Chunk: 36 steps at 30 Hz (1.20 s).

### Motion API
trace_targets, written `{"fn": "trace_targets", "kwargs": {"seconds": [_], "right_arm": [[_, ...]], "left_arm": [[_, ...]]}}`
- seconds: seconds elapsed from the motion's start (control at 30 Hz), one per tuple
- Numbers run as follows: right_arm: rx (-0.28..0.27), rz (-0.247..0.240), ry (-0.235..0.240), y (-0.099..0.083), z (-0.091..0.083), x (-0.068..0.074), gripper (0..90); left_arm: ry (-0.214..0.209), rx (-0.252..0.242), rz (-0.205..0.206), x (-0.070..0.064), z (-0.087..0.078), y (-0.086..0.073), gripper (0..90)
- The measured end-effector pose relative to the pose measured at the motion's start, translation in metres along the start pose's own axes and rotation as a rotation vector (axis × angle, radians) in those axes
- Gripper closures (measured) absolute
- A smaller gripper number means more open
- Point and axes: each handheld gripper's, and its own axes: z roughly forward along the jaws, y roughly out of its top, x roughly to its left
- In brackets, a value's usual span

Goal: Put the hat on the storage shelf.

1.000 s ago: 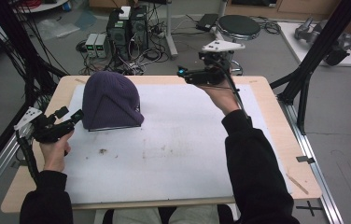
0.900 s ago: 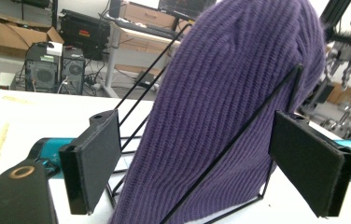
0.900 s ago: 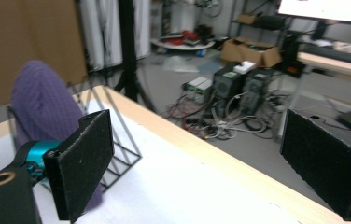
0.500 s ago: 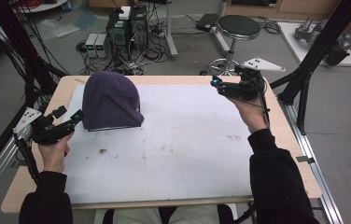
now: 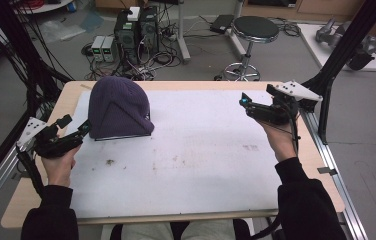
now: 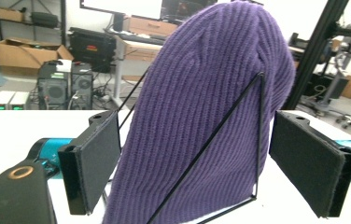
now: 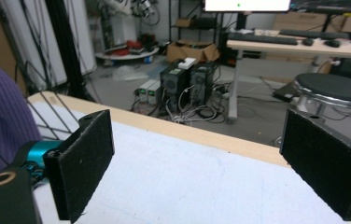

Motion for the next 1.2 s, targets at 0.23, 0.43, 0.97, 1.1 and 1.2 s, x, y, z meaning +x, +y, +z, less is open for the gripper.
{"fn": "trace_targets", "kwargs": {"seconds": [0.23, 0.43, 0.97, 1.1, 1.2], "right_arm": [[-0.036, 0.018, -0.062, -0.019, -0.009, -0.002, 9.2], [-0.065, 0.032, -0.126, -0.044, -0.013, -0.003, 9.2], [-0.067, 0.034, -0.216, -0.098, -0.030, 0.000, 9.2], [-0.072, 0.064, -0.239, -0.115, -0.036, -0.003, 9.2], [-0.075, 0.063, -0.268, -0.128, -0.040, -0.002, 9.2]], "left_arm": [[0.052, -0.025, 0.027, -0.005, -0.006, 0.001, 17.2], [0.107, -0.045, 0.043, -0.010, -0.012, -0.007, 17.2], [0.212, -0.063, 0.057, -0.010, -0.038, -0.040, 17.3], [0.236, -0.064, 0.059, -0.010, -0.041, -0.044, 17.3], [0.259, -0.059, 0.082, -0.012, -0.042, -0.046, 17.3]]}}
